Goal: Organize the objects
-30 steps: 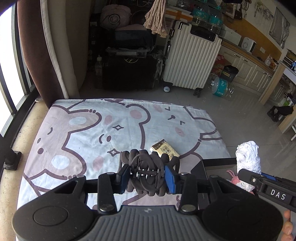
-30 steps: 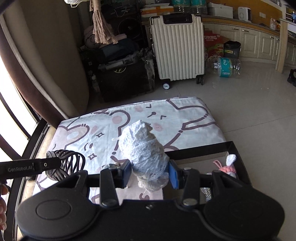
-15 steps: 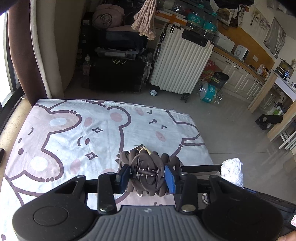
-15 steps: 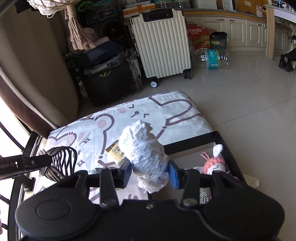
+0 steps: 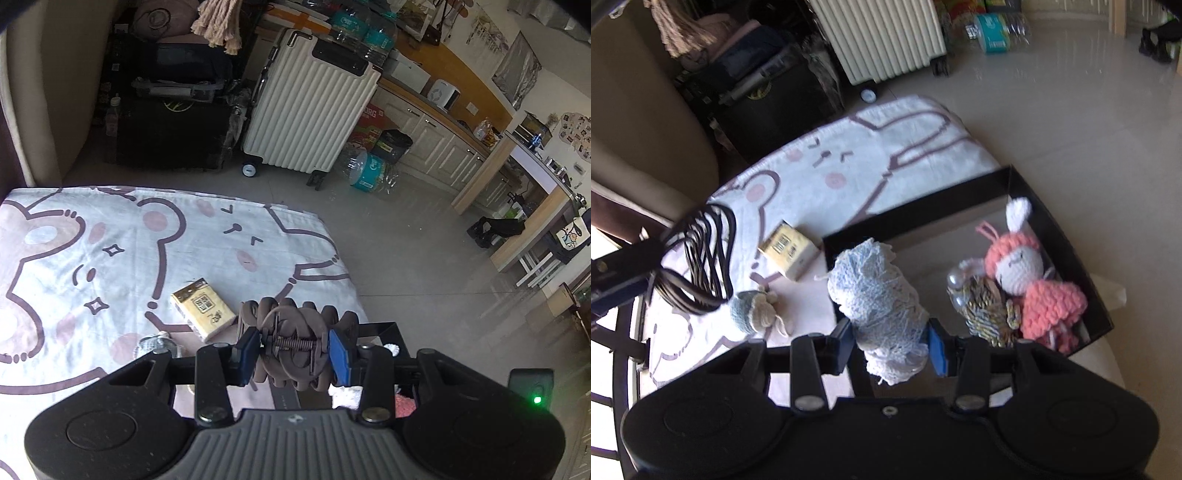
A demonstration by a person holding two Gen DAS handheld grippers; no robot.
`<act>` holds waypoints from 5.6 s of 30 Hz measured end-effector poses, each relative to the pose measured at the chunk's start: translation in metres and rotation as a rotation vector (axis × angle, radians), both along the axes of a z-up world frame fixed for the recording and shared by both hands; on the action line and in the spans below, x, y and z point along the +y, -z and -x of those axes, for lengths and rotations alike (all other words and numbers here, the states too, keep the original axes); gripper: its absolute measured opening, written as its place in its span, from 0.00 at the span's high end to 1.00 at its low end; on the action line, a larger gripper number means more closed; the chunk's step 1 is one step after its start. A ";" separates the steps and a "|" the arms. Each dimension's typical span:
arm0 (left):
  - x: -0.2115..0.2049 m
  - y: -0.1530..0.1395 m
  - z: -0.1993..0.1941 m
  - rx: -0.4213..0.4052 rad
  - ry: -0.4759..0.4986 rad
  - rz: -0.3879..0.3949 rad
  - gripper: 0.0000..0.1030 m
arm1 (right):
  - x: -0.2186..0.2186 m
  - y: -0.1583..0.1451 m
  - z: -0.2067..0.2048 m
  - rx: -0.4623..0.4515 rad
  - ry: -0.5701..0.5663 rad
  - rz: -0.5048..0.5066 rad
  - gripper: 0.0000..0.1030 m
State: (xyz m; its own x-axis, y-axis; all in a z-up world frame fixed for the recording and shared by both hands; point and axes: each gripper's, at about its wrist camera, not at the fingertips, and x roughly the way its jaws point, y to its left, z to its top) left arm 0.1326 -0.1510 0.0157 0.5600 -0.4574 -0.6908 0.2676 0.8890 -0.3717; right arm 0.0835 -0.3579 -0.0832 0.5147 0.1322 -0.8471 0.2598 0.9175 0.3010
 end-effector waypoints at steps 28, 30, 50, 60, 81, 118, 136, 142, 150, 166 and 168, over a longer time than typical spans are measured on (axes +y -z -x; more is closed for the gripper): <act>-0.076 0.096 -0.061 0.250 -0.025 0.053 0.59 | -0.007 0.058 -0.022 0.169 -0.086 -0.065 0.57; -0.076 0.100 -0.063 0.259 -0.043 0.045 0.59 | -0.008 0.059 -0.023 0.174 -0.066 -0.094 0.57; -0.054 0.092 -0.068 0.279 -0.042 0.095 0.48 | -0.019 0.045 -0.018 0.144 0.031 -0.110 0.53; -0.040 0.081 -0.066 0.225 -0.047 0.044 0.48 | -0.012 0.042 -0.036 0.045 -0.046 -0.094 0.62; -0.033 0.073 -0.054 0.166 0.006 -0.086 0.48 | -0.019 0.003 -0.019 -0.027 -0.018 -0.048 0.68; 0.016 0.038 0.015 0.004 0.033 -0.346 0.04 | -0.014 -0.042 0.052 -0.142 0.057 0.320 0.28; 0.019 0.046 0.012 0.000 0.045 -0.362 0.00 | -0.015 -0.035 0.052 -0.123 0.089 0.414 0.00; 0.015 0.046 0.012 0.000 0.059 -0.357 0.00 | -0.018 -0.035 0.053 -0.115 0.099 0.419 0.00; 0.016 0.047 0.011 0.001 0.055 -0.357 0.00 | -0.019 -0.034 0.053 -0.117 0.098 0.418 0.00; 0.050 0.046 0.004 -0.005 -0.026 -0.350 0.00 | -0.009 -0.030 0.046 -0.120 0.121 0.398 0.00; 0.059 0.045 0.003 -0.004 -0.045 -0.348 0.00 | -0.003 -0.030 0.043 -0.129 0.110 0.395 0.00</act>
